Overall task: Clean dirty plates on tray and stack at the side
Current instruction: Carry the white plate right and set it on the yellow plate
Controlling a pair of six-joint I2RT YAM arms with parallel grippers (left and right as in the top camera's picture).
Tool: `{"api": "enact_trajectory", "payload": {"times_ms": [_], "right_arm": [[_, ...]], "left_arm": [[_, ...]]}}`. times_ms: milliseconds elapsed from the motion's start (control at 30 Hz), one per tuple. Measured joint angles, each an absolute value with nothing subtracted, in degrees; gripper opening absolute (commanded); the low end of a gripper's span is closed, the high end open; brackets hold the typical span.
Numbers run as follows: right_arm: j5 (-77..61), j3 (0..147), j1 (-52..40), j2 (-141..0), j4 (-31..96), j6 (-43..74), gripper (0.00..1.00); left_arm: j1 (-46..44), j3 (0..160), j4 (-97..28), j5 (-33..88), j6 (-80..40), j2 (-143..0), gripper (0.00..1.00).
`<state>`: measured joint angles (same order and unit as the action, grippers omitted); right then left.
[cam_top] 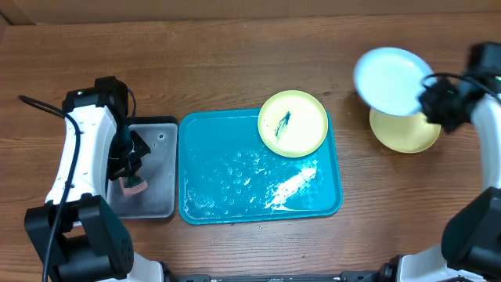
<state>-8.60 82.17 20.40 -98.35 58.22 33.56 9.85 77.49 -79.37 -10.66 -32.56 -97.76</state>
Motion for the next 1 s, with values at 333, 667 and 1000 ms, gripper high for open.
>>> {"api": "enact_trajectory", "payload": {"times_ms": [333,667,1000], "right_arm": [[-7.42,74.43,29.23,-105.27,54.54,30.83,0.04],[-7.60,72.64,28.73,-107.55,50.46,29.23,0.31],[-13.23,79.07,26.87,-107.44,57.32,23.81,0.33]], "left_arm": [[9.85,77.49,-79.18,-10.66,-32.56,-97.76,0.04],[9.85,77.49,-79.22,-10.66,-32.58,-97.76,0.04],[9.85,77.49,-78.78,-10.66,-32.56,-97.76,0.04]]}}
